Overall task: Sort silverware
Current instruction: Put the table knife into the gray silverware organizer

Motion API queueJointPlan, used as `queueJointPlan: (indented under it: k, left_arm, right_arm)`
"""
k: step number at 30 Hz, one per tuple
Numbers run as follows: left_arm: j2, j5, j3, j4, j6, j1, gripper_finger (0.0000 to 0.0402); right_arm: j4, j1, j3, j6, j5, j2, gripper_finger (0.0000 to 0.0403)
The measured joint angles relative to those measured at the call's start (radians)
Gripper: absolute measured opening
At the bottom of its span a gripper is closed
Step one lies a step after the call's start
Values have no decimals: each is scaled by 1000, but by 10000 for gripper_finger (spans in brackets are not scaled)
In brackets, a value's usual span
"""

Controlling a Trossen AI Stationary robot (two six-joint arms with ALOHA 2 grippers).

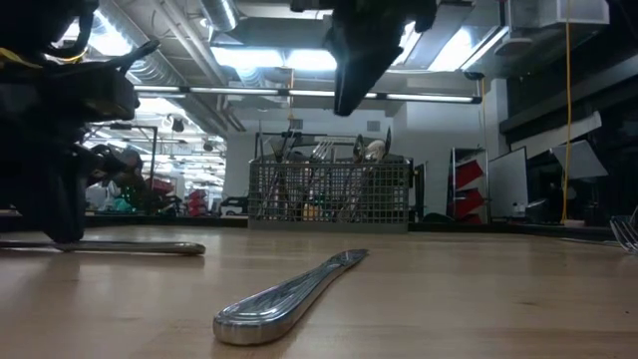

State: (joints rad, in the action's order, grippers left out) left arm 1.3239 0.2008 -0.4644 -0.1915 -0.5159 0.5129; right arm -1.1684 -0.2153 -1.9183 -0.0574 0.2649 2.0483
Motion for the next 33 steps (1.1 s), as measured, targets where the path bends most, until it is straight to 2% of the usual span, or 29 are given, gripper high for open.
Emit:
queueJointPlan:
  k: [8, 14, 21, 29, 33]
  left_arm:
    - [0, -6, 0, -2, -9, 0, 98]
    - [40, 0, -1, 33, -6, 5, 111]
    - [94, 28, -5, 57, 7, 7, 92]
    - [94, 28, -4, 62, -2, 5, 25]
    - [96, 24, -3, 68, -3, 3, 24]
  right_arm:
    - [141, 0, 71, 0, -75, 0, 94]
    - [195, 0, 102, 0, -76, -1, 94]
    - [242, 0, 115, 0, -76, -1, 94]
    - [317, 0, 115, 0, -80, -1, 94]
    - [352, 0, 115, 2, -101, -1, 95]
